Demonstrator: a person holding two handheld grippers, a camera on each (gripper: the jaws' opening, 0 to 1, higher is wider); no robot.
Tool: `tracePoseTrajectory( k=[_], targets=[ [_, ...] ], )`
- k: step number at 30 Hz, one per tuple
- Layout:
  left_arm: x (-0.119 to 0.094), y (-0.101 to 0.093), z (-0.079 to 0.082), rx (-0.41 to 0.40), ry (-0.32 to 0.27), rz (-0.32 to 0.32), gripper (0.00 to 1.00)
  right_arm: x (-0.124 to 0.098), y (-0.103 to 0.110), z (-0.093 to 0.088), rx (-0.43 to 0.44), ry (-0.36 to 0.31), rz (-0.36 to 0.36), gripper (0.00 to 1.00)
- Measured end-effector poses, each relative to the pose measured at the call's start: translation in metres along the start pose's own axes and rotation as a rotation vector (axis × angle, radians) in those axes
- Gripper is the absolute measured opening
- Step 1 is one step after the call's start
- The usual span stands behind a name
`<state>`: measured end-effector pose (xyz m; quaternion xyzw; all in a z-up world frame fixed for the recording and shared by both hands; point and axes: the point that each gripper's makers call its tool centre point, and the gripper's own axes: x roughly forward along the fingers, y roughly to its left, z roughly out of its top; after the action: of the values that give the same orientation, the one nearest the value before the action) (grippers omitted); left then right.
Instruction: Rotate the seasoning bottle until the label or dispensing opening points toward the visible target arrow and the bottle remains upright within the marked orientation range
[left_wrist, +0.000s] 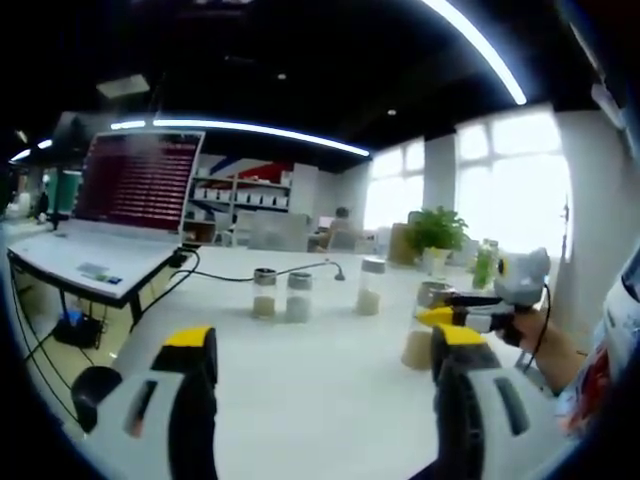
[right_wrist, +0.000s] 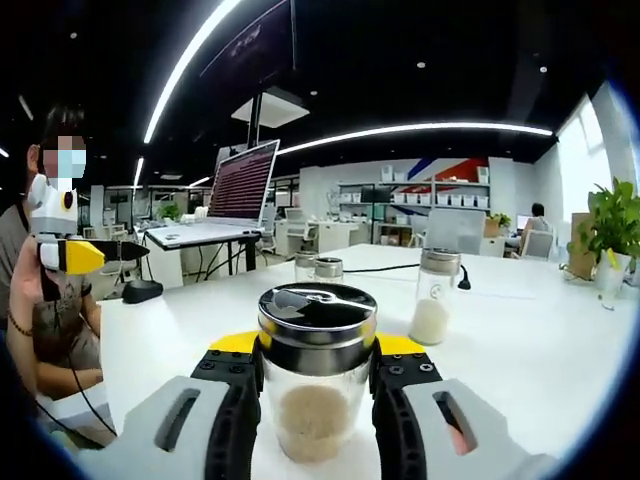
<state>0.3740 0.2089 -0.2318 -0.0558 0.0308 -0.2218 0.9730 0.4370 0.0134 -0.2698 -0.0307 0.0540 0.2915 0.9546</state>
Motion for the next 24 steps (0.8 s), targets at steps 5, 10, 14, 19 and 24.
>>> tracePoseTrajectory(
  k=[5, 10, 14, 19, 24],
  targets=[
    [-0.0011, 0.0045, 0.0004, 0.013, 0.002, 0.027, 0.94, 0.0003, -0.0005, 0.0000, 0.006, -0.001, -0.006, 0.41],
    [-0.0015, 0.0067, 0.0010, 0.018, 0.001, 0.039, 0.94, 0.0001, -0.0003, 0.0000, 0.006, -0.001, -0.012, 0.41],
    [-0.0014, 0.0057, 0.0009, 0.015, 0.000, 0.034, 0.94, 0.0001, 0.0001, -0.0003, 0.008, -0.002, -0.011, 0.42],
    [-0.0013, 0.0053, 0.0005, 0.016, 0.002, 0.031, 0.94, -0.0016, 0.0016, 0.0035, -0.002, -0.010, -0.002, 0.62],
    [-0.0008, 0.0061, -0.0010, 0.018, 0.007, 0.035, 0.94, -0.0053, -0.0034, 0.0070, 0.000, -0.013, -0.011, 0.62]
  ],
)
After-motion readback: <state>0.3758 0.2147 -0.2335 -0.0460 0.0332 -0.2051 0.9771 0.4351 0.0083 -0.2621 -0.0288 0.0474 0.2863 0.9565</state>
